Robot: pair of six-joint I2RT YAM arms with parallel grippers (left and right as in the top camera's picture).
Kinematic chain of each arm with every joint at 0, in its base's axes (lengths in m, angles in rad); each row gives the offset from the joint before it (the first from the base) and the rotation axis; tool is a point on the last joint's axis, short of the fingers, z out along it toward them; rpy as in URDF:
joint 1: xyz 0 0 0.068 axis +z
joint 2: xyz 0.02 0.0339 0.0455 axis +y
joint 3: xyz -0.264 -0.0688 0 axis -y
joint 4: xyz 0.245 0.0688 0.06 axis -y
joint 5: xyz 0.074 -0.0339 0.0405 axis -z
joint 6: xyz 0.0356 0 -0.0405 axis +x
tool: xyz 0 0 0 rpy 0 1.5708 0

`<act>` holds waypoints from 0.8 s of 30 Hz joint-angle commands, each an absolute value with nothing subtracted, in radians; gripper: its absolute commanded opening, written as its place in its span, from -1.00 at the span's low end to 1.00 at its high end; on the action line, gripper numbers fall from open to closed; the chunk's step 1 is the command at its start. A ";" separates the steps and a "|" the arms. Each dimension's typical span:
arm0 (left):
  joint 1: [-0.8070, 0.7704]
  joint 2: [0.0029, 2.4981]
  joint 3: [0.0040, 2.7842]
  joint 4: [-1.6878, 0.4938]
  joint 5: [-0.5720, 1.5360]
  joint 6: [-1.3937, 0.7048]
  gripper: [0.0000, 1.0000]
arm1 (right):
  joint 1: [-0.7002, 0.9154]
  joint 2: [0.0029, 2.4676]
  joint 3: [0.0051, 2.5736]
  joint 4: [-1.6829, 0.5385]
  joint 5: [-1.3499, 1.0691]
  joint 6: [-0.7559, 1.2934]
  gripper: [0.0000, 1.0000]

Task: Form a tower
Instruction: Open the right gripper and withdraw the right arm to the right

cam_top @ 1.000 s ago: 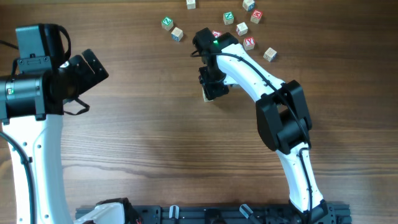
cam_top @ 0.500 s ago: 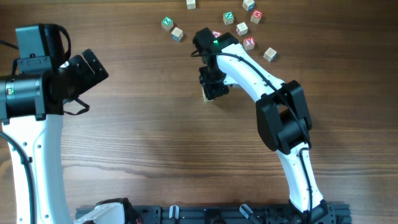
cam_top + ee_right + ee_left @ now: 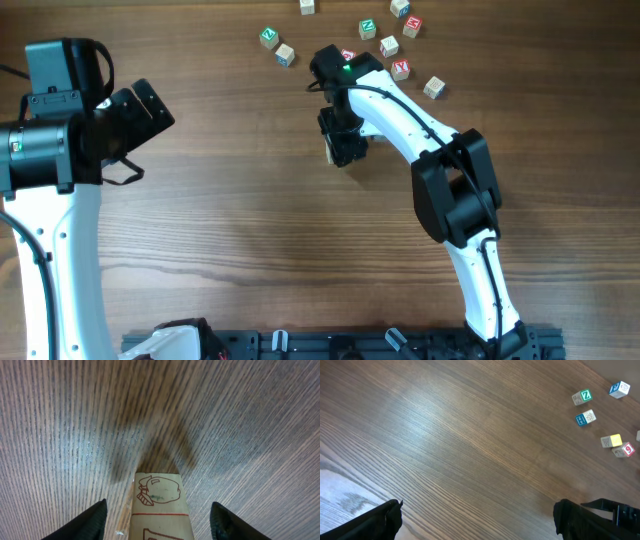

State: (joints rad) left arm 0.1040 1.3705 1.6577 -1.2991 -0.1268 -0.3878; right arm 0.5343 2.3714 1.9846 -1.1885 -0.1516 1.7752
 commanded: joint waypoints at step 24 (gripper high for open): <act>0.108 1.356 1.657 -1.299 -0.132 -0.398 1.00 | 0.286 1.954 2.032 -1.535 0.053 1.359 0.04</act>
